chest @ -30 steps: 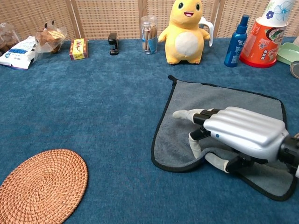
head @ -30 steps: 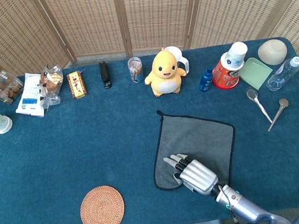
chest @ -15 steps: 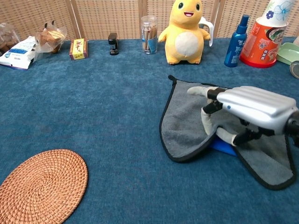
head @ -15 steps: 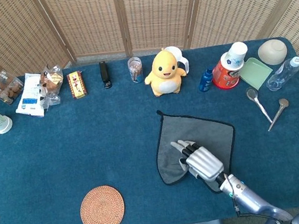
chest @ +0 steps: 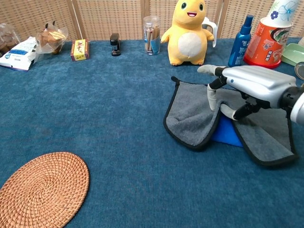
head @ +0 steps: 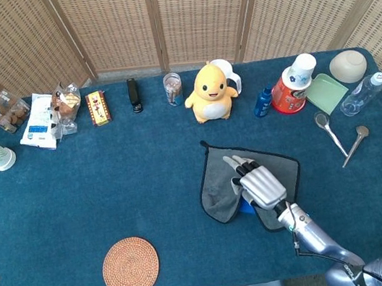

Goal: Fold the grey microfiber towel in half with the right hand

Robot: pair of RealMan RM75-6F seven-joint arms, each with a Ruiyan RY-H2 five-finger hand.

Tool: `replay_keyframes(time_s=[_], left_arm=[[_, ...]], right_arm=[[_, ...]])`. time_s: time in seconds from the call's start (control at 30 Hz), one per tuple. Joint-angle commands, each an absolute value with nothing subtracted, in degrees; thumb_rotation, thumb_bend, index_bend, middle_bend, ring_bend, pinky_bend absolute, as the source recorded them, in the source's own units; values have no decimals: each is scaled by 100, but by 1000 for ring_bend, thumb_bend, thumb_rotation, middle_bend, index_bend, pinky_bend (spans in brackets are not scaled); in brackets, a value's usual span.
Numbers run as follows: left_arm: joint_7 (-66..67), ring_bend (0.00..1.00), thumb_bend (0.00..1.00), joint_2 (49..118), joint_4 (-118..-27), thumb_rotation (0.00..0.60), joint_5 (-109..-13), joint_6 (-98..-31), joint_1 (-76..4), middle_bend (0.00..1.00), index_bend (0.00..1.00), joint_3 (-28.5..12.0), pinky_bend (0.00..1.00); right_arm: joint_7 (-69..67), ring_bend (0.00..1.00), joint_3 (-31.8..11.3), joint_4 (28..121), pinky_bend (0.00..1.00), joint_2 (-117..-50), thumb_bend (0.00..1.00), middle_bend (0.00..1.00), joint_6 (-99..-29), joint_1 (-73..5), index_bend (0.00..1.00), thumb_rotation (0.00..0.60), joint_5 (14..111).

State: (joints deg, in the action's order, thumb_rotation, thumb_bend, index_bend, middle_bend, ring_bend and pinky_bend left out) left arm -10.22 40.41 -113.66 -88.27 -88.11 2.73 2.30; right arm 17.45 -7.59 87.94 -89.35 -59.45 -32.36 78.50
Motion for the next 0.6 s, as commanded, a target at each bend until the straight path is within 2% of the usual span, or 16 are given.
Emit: replay_keyframes(time_s=[0.03,0.6], left_arm=[[-1017,0,138,4040,-11369,600,-8839,-8799,269,0,0,237,0],[-1054,0,138,4018,-11383,600,-8804,-8742,246,0,0,248,0]], right_arm=[[1859,0,-895,8711,207,-9007,506,31,-5866,-3339,606,600,7647],[2273,0,-1383,7968,208,-9410,508,33,-5480,-3826,616,600,6533]])
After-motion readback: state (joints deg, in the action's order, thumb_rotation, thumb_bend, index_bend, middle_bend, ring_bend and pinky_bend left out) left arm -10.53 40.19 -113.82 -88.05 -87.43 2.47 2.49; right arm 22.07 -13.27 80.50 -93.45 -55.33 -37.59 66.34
